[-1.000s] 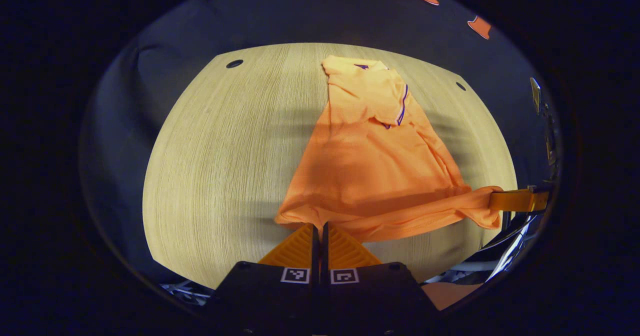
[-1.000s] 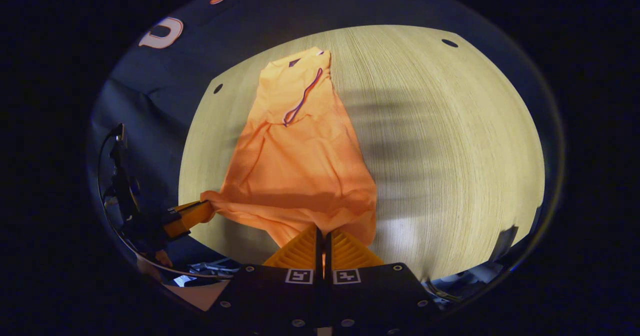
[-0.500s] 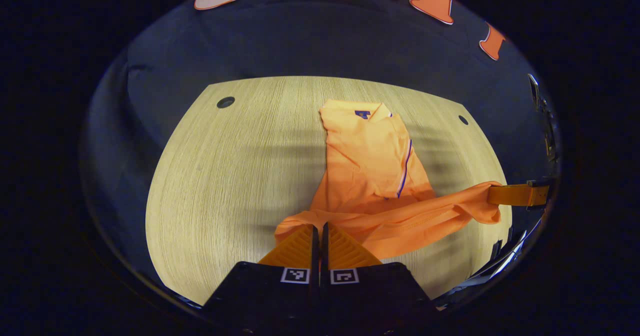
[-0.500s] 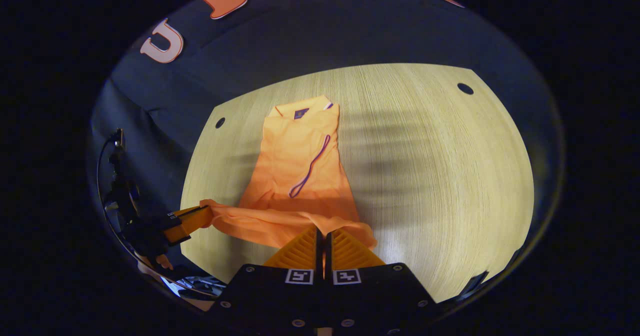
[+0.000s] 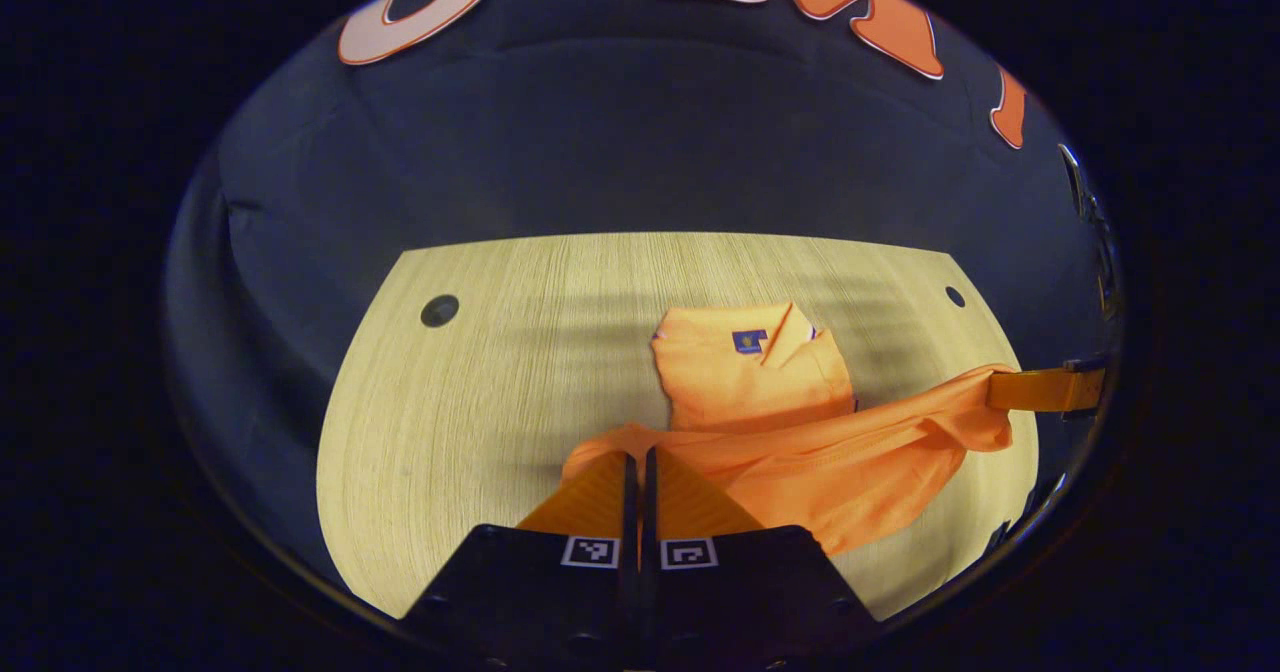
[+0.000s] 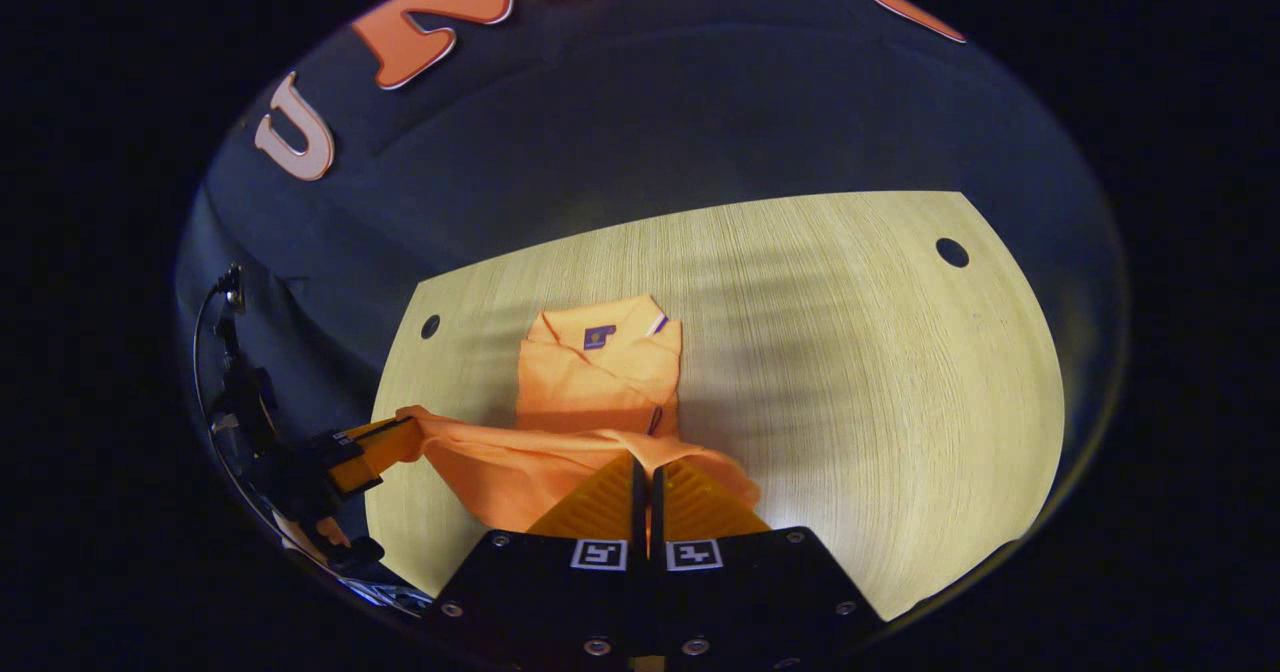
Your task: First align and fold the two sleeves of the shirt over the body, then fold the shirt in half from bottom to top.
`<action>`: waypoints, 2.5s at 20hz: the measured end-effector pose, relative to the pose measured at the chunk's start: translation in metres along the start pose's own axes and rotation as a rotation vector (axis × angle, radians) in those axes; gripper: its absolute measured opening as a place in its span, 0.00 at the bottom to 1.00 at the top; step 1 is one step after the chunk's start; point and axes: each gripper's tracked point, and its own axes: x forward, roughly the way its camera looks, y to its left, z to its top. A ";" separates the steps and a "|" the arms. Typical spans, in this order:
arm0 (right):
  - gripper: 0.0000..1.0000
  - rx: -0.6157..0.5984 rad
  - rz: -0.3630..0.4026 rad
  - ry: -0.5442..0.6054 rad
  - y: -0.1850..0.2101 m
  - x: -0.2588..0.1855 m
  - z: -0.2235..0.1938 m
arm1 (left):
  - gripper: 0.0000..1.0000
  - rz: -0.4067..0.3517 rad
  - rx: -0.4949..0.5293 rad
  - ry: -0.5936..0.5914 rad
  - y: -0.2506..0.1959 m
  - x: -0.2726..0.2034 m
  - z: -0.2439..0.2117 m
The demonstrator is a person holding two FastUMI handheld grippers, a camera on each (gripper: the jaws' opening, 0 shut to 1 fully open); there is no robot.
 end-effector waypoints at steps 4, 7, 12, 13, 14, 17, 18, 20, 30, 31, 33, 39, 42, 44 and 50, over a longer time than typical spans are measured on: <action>0.00 0.051 -0.023 -0.048 -0.006 0.026 0.034 | 0.01 -0.005 0.017 -0.017 -0.004 0.032 0.028; 0.00 0.066 -0.036 -0.047 -0.011 0.050 0.043 | 0.01 0.004 0.020 -0.011 -0.001 0.059 0.037; 0.00 0.101 -0.048 -0.030 -0.015 0.081 0.043 | 0.01 0.021 0.024 0.014 -0.001 0.094 0.034; 0.01 0.107 -0.045 -0.036 -0.013 0.083 0.045 | 0.01 0.025 0.021 0.012 -0.002 0.097 0.034; 0.02 0.108 -0.045 -0.044 -0.013 0.084 0.046 | 0.07 0.025 0.012 0.009 -0.001 0.097 0.034; 0.22 0.098 -0.046 -0.054 -0.011 0.085 0.046 | 0.70 -0.005 -0.001 0.013 -0.010 0.098 0.034; 0.41 0.092 -0.052 -0.057 -0.013 0.083 0.046 | 1.00 0.000 -0.007 0.006 -0.007 0.092 0.035; 0.80 0.057 -0.090 -0.093 -0.020 0.081 0.051 | 1.00 0.032 -0.002 -0.024 -0.001 0.087 0.042; 0.98 -0.044 -0.077 -0.319 0.008 -0.015 0.077 | 0.99 0.087 0.027 -0.353 0.006 -0.047 0.114; 0.99 -0.068 -0.073 -0.353 0.012 -0.031 0.078 | 0.99 0.088 0.020 -0.387 0.004 -0.066 0.118; 0.99 -0.112 -0.042 -0.426 0.024 -0.063 0.079 | 0.99 0.096 -0.010 -0.500 0.003 -0.110 0.131; 0.98 -0.187 0.033 -0.647 0.050 -0.158 0.067 | 0.99 0.058 -0.036 -0.749 -0.016 -0.212 0.142; 0.98 -0.211 0.063 -0.734 0.058 -0.204 0.056 | 0.99 0.079 -0.025 -0.795 -0.017 -0.234 0.133; 0.98 -0.201 0.088 -0.757 0.053 -0.223 0.045 | 0.98 0.081 -0.036 -0.802 -0.021 -0.245 0.121; 0.98 -0.155 0.043 -0.812 0.028 -0.244 0.019 | 0.99 0.070 -0.105 -0.789 -0.018 -0.256 0.097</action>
